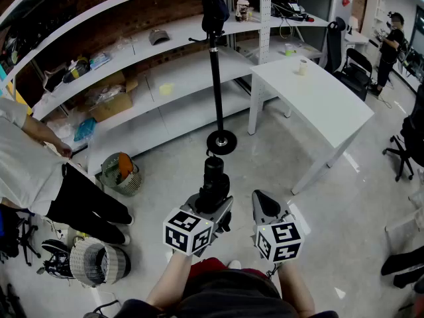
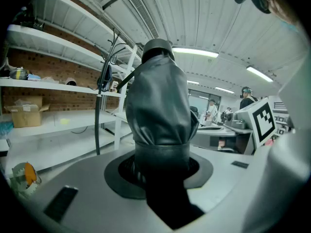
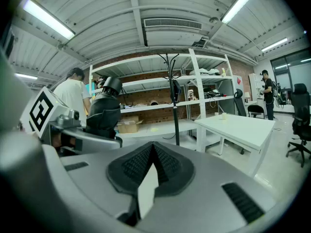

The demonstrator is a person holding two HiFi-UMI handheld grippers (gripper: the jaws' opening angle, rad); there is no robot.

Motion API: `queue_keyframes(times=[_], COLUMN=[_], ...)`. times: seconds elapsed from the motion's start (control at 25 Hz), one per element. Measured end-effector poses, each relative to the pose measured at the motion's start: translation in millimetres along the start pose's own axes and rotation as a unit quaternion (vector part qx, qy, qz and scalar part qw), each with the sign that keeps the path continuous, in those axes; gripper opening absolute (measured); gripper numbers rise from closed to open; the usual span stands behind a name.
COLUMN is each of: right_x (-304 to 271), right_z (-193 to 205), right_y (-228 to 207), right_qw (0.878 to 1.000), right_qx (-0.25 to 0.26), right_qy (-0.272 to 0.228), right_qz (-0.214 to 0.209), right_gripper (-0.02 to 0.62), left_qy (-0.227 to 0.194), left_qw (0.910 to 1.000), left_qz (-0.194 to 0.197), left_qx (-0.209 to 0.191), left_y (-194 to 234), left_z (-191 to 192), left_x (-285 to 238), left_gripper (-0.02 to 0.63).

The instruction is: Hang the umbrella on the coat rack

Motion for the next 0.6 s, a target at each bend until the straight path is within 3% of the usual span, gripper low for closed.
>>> queue_keyframes(times=[0.32,0.6], right_x=[-4,-5], right_z=[-9,-5], right_y=[-13,-18], right_qw=[1.000,1.000], right_qx=[0.006,0.004], right_qy=[-0.016,-0.015], right_qz=[0.004,0.004], right_gripper=[0.017,0.018], left_qy=[-0.004,-0.012], left_qw=[0.9997,0.9996], left_qz=[-0.020,-0.024], left_qx=[-0.015,0.001], left_y=[1,9], left_z=[-9,-11], left_x=[-12,-15], left_gripper=[0.152,0.152])
Point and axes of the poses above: the fingertips, and each gripper's own axes: x backward along the fingers, y to its left, z out of its underside, the point moved 4 cm from there along x, backward along the fingers
